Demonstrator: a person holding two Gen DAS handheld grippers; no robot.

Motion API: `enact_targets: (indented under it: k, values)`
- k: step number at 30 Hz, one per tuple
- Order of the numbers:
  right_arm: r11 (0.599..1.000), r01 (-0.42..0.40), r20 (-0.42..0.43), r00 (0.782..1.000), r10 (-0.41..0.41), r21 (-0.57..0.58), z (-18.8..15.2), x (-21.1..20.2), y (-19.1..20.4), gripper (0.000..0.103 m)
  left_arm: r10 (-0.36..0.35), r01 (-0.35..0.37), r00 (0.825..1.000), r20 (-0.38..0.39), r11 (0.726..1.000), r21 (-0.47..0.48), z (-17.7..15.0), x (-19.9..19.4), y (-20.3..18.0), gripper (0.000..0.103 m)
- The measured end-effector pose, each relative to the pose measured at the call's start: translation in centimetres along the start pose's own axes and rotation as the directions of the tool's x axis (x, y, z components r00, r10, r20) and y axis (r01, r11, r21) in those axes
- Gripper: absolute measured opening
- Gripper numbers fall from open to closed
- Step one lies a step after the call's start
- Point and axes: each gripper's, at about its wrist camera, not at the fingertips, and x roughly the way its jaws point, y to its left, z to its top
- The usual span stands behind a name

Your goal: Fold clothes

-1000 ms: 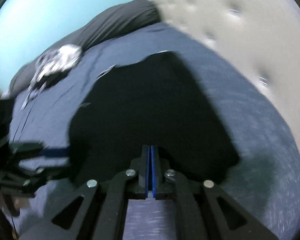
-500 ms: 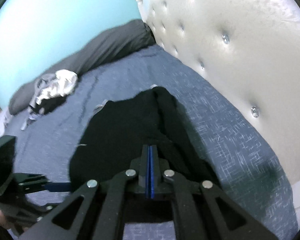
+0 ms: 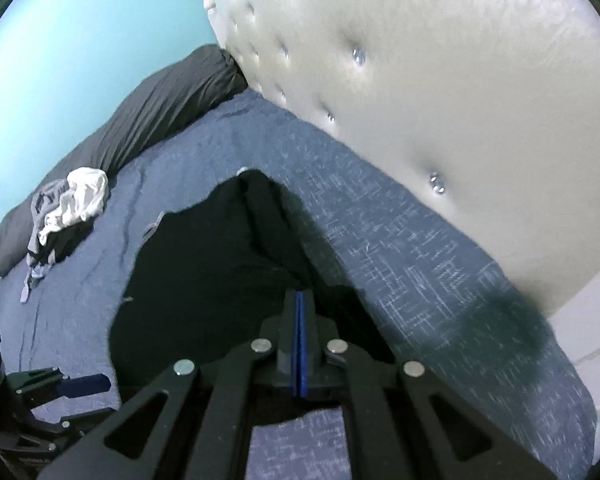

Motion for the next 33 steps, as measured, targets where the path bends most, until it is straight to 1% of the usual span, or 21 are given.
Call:
enact_targets:
  k: [9,12,20,26,33]
  values:
    - [1.000,-0.010,0.043,0.999,0.009,0.027,-1.9,-6.1,2.3,0.000,0.003,-0.004,0.998,0.063,1.000,0.011,-0.3,-6.0,-0.8,0.052]
    - [1.000,-0.007,0.063,0.998,0.005,0.027,-2.7,-8.8,3.6,0.001,0.003,-0.004,0.997,0.081,1.000,0.011,-1.0,-8.3,-1.2,0.052]
    - [1.000,-0.012,0.101,0.995,0.010,0.023,-4.5,-14.5,7.3,0.002,0.005,-0.007,0.991,0.133,1.000,0.021,-3.1,-14.0,-2.4,0.052]
    - [1.000,-0.009,0.124,0.992,0.005,0.029,-5.7,-18.0,8.8,0.002,0.003,-0.008,0.987,0.162,0.999,0.033,-4.2,-17.0,-3.3,0.052]
    - [1.000,-0.006,0.146,0.989,0.001,0.028,-6.2,-20.8,9.7,0.002,-0.008,-0.001,0.981,0.191,0.999,0.046,-5.2,-19.7,-4.4,0.052]
